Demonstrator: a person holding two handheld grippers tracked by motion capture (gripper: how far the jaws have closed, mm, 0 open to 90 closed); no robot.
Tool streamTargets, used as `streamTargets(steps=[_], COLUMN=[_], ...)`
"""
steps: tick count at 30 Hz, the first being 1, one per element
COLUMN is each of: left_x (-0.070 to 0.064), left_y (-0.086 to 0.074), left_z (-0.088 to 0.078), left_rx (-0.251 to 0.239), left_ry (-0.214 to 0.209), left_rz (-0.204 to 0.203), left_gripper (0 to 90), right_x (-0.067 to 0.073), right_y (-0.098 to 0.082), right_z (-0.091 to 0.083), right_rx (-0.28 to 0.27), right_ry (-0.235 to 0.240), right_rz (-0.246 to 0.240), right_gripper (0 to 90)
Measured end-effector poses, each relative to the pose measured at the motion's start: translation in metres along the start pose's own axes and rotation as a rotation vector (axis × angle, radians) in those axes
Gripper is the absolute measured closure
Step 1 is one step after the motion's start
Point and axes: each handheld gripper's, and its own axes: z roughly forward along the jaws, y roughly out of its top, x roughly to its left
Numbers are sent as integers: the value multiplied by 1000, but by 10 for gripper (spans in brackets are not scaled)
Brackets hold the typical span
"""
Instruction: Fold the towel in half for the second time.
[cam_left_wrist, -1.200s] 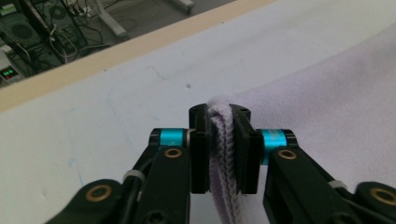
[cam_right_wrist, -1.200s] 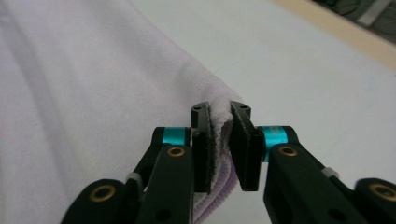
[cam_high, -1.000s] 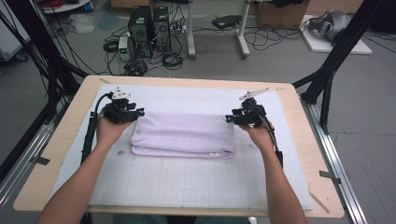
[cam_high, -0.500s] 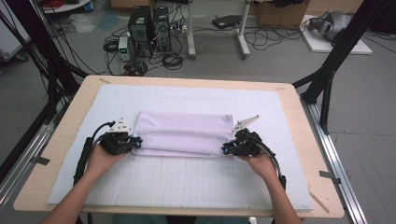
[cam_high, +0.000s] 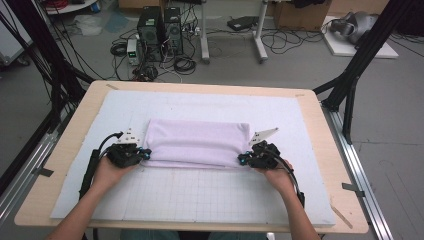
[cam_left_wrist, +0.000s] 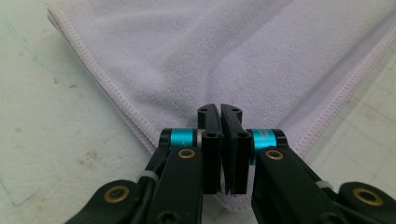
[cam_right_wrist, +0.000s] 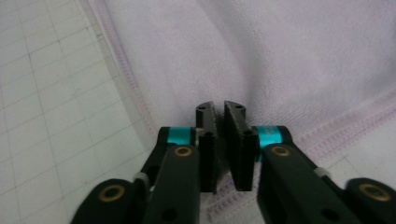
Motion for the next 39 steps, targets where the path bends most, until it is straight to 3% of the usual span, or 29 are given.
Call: streamTargets(steps=[4, 6, 8, 9, 10, 11, 14, 17, 19, 22, 27, 29, 31, 33, 39], left_x=[-2, -5, -9, -11, -13, -14, -15, -18, -21, -18, -16, -15, -14, -14, -10], left_y=[3, 4, 3, 1, 0, 0, -1, -5, -10, -15, -16, -16, -16, -15, -13], left_z=[-15, -22, -24, -25, -26, -26, -20, -11, -6, -6, -11, -12, -12, -14, -19], left_rx=[-62, -84, -65, -57, -60, -58, -41, 10, 37, 16, 8, 6, 1, -24, -85], left_ry=[-5, -26, -50, -64, -75, -74, -60, -54, -31, -40, -21, -11, -7, -10, -18], left_rz=[-14, -11, 2, 8, 5, 9, 22, 55, 70, 39, 36, 31, 27, 14, -61], left_gripper=[873, 873, 864, 838, 766, 671, 661, 697, 745, 743, 717, 703, 679, 661, 536], right_x=[-1, -1, 0, -1, -1, 0, 3, 9, 13, 14, 13, 14, 15, 14, 13], right_y=[5, 9, 12, 12, 11, 9, 5, -1, -9, -21, -26, -24, -23, -23, -15], right_z=[-22, -33, -41, -44, -44, -44, -38, -29, -22, -15, -23, -26, -25, -22, -25], right_rx=[-68, -70, -84, -79, -64, -52, -47, -41, -9, 21, -26, -73, -67, -56, -137], right_ry=[-15, -28, -28, 1, 25, 9, 33, 43, 31, 23, 28, 29, 11, 14, -16], right_rz=[-7, -26, -31, -27, -22, -22, 6, 6, 3, 14, 41, 50, 39, 56, 83], right_gripper=[863, 863, 860, 852, 838, 788, 660, 629, 633, 656, 672, 673, 668, 648, 498])
